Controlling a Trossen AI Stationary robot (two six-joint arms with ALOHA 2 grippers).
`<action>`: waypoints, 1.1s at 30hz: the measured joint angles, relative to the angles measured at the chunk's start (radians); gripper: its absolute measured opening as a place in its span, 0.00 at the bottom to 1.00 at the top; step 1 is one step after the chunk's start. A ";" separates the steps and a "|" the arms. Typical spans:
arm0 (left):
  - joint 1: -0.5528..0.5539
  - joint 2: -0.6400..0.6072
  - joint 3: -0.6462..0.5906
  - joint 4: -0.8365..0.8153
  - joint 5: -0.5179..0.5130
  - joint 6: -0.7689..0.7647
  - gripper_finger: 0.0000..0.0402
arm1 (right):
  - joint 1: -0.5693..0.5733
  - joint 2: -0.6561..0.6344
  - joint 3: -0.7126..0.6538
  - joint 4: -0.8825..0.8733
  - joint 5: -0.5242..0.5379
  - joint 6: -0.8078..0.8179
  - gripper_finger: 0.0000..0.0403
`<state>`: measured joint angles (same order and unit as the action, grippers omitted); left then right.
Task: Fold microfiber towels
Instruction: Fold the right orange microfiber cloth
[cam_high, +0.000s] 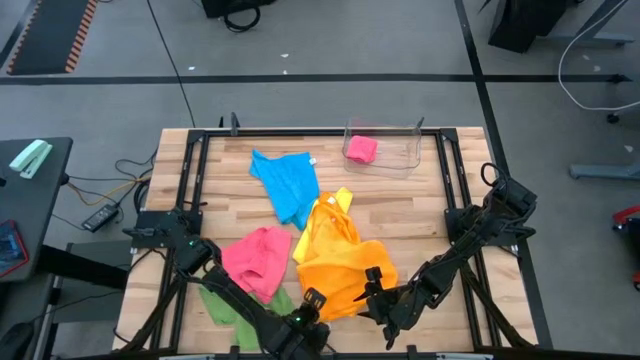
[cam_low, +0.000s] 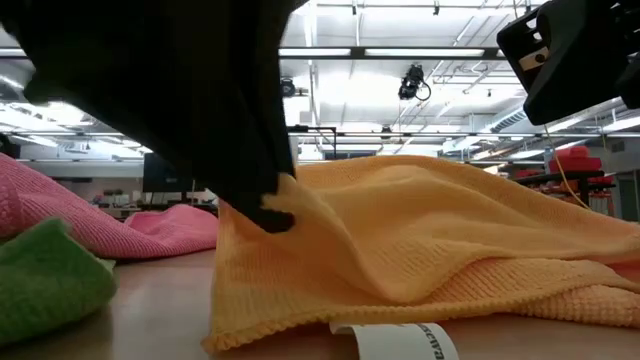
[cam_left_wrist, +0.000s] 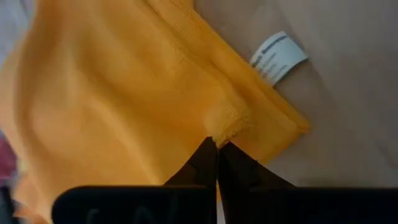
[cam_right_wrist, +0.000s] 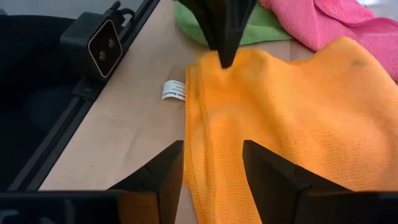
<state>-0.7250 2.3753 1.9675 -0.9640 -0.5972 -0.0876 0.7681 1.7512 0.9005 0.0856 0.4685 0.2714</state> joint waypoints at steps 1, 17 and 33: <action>0.002 -0.002 0.000 0.008 0.029 -0.006 0.02 | -0.001 0.000 0.000 0.000 -0.001 0.000 0.43; 0.002 0.023 -0.032 0.065 0.100 -0.028 0.13 | -0.002 0.000 0.000 0.005 -0.040 0.009 0.43; 0.016 0.022 -0.032 0.054 0.105 -0.085 0.38 | 0.103 0.005 0.000 -0.324 0.040 0.149 0.43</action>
<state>-0.7090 2.3970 1.9358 -0.9096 -0.4927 -0.1730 0.8708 1.7557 0.9009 -0.2380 0.5089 0.4200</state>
